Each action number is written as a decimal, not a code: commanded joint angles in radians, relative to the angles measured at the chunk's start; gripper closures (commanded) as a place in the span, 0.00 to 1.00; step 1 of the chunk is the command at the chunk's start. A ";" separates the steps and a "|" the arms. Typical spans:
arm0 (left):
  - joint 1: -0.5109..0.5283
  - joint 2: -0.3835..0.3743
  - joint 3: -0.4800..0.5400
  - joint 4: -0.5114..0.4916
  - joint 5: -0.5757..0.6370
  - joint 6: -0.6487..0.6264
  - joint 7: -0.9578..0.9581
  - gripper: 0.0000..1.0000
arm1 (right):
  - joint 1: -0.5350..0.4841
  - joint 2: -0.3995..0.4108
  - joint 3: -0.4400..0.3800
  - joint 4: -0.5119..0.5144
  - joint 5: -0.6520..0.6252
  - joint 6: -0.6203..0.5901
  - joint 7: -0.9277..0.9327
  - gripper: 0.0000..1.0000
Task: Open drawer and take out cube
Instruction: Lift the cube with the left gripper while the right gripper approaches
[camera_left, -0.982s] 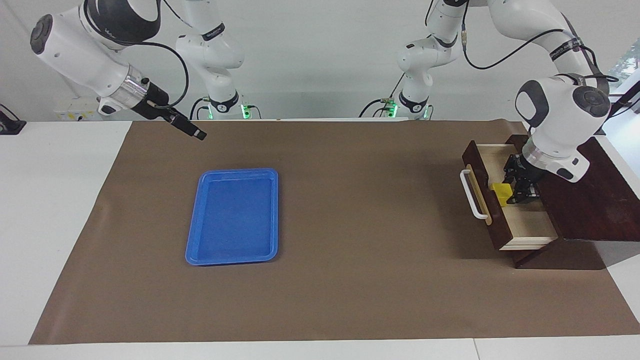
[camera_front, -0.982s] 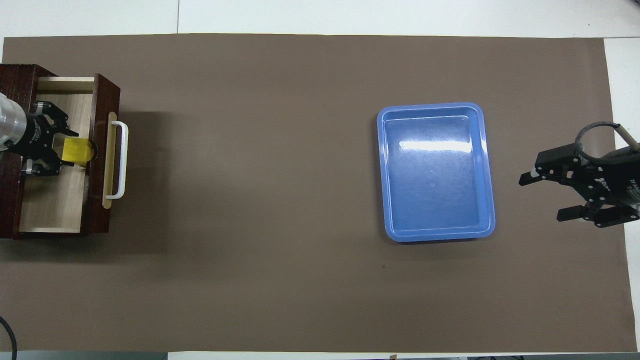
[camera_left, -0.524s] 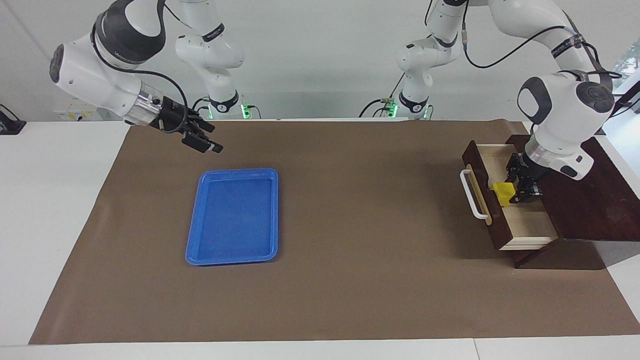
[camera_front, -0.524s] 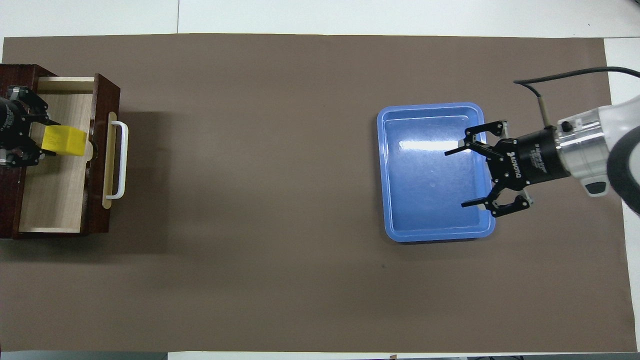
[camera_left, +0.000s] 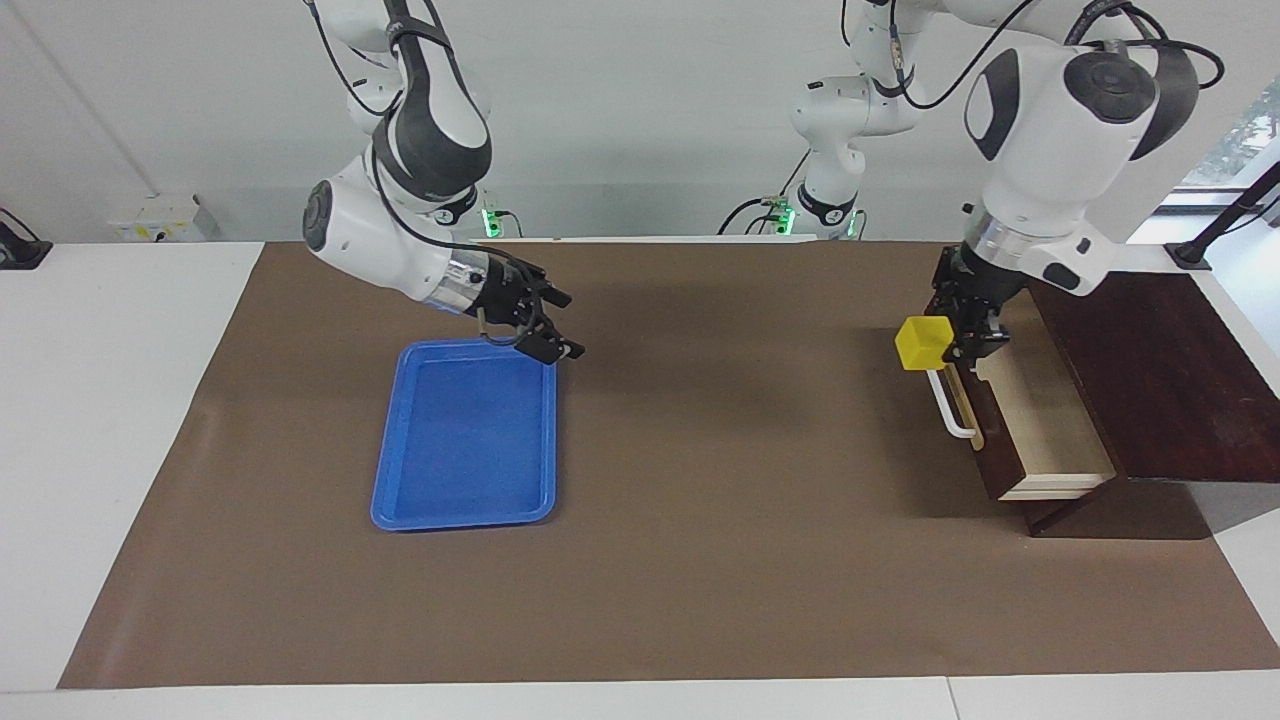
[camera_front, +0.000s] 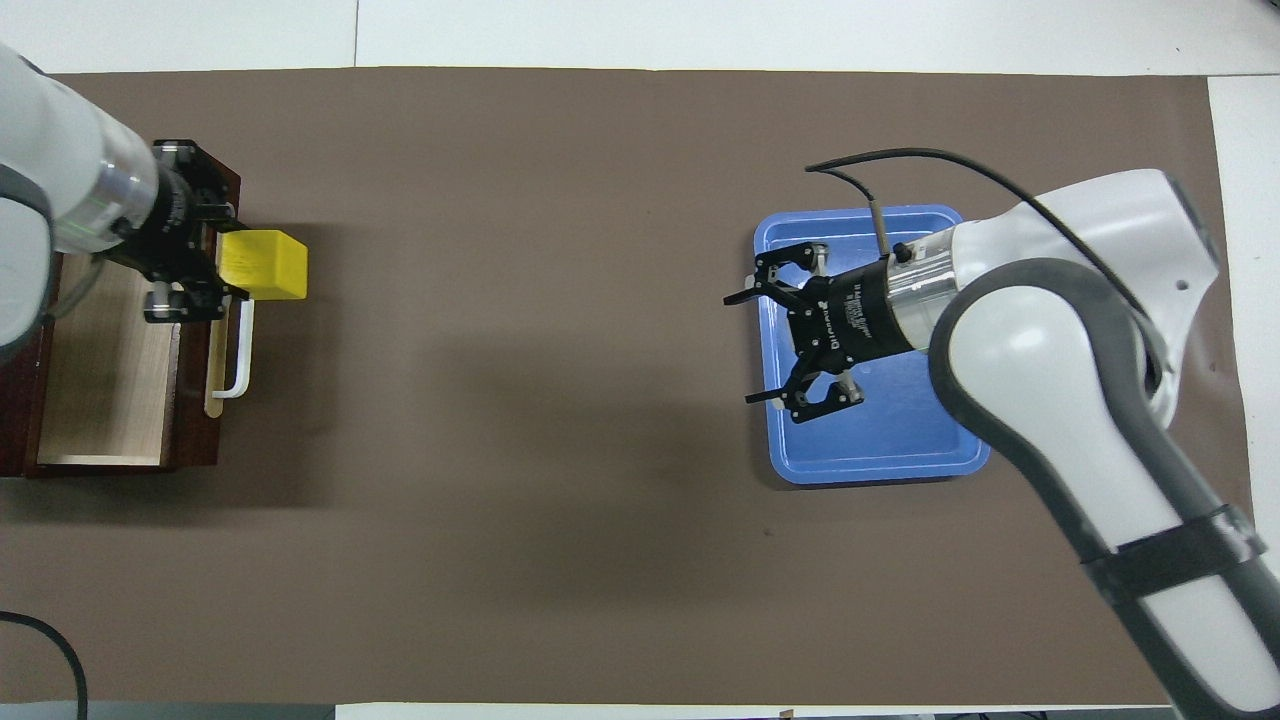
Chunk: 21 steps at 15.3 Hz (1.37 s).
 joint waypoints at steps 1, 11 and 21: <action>-0.101 0.024 0.014 0.023 -0.013 0.019 -0.181 1.00 | 0.066 0.000 -0.003 -0.054 0.070 0.105 0.026 0.00; -0.211 0.027 0.013 -0.103 -0.013 0.157 -0.403 1.00 | 0.278 0.247 -0.003 0.153 0.070 0.338 0.235 0.00; -0.229 0.027 0.013 -0.138 -0.011 0.191 -0.403 1.00 | 0.291 0.449 -0.005 0.492 -0.051 0.233 0.390 0.00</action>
